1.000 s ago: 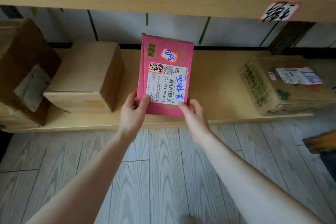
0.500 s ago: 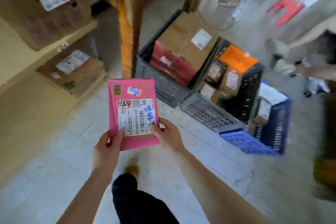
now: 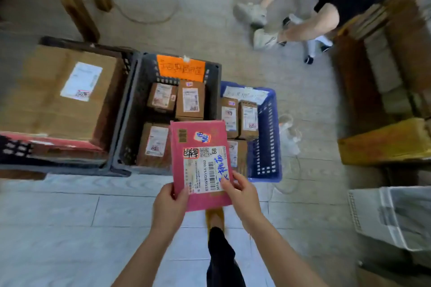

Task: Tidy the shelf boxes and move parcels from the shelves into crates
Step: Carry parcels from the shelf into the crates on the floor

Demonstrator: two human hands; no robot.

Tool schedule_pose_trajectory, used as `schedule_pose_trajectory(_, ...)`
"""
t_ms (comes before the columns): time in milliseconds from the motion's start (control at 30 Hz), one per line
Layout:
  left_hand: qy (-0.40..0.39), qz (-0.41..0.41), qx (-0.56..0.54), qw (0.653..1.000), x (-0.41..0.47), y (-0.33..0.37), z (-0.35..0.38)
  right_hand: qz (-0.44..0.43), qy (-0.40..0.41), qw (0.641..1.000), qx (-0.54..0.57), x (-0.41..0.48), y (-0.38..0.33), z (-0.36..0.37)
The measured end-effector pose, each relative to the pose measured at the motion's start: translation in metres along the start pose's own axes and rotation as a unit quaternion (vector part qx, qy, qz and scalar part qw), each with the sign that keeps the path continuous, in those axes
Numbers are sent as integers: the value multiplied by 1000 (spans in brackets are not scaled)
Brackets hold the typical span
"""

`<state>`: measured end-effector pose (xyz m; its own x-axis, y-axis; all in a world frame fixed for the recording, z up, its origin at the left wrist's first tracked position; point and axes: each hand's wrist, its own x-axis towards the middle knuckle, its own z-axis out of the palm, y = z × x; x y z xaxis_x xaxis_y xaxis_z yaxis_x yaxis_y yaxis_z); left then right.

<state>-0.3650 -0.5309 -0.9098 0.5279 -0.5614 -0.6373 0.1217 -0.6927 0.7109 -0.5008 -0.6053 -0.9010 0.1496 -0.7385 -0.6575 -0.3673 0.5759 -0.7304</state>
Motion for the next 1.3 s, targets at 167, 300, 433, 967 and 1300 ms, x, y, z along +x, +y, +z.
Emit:
schedule_pose_trajectory(167, -56, -29, 74, 995, 60, 43, 113, 39, 46, 996, -68, 99, -11, -90)
schedule_pose_trajectory(300, -96, -40, 157, 982, 115, 46, 185, 74, 64, 986, -135, 176, 11, -131)
schedule_pose_trajectory(433, -121, -78, 225, 964, 172, 26, 235, 116, 66, 979, -155, 252, 52, -140)
schedule_pose_trajectory(967, -160, -184, 320, 916, 254, -61, 279, 146, 65, 963, -216, 324, 169, -101)
schedule_pose_trajectory(1300, -77, -239, 174, 952, 255, -62, 282, 144, 67, 956, -246, 337, 170, -95)
